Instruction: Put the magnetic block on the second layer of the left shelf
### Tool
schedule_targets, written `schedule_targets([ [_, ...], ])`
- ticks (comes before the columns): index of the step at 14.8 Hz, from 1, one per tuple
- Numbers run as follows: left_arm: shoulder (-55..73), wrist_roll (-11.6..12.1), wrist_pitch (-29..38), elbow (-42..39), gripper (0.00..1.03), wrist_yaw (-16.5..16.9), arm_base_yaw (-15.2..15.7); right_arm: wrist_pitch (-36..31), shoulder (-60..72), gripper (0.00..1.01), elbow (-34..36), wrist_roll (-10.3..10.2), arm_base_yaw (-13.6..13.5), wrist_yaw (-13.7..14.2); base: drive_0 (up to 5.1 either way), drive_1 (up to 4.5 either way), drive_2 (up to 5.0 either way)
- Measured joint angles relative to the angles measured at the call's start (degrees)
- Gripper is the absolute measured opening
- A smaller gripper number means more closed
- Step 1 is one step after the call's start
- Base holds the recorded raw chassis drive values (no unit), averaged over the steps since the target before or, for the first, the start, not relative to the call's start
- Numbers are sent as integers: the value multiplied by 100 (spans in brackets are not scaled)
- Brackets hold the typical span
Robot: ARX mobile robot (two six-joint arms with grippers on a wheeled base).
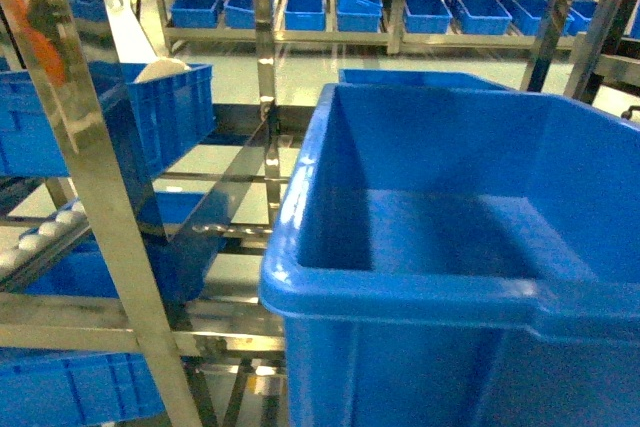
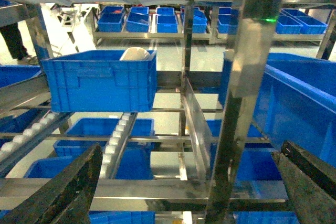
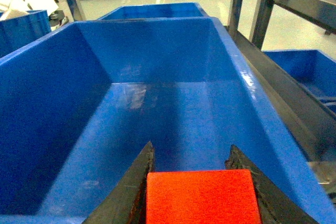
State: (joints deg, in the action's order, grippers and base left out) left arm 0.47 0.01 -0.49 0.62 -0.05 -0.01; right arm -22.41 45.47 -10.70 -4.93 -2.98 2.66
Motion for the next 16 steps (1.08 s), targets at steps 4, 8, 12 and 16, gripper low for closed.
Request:
schedule_targets([
  [4,0,0,39,0,98,-2,0,28,4,34,4,0,0,2,-290,351,-54],
  [8,0,0,22,0,98,-4,-4,35,11,34,0,0,0,-31,-9,-9,-9],
  [12,0,0,28,0,98,-2,-4,-140,525,34,-140,-195,-17,-120,0,0,0],
  [16,0,0,28,0,98,-2,-4,-684,1812,34,-608,-457,-111,-284,0,0,0],
])
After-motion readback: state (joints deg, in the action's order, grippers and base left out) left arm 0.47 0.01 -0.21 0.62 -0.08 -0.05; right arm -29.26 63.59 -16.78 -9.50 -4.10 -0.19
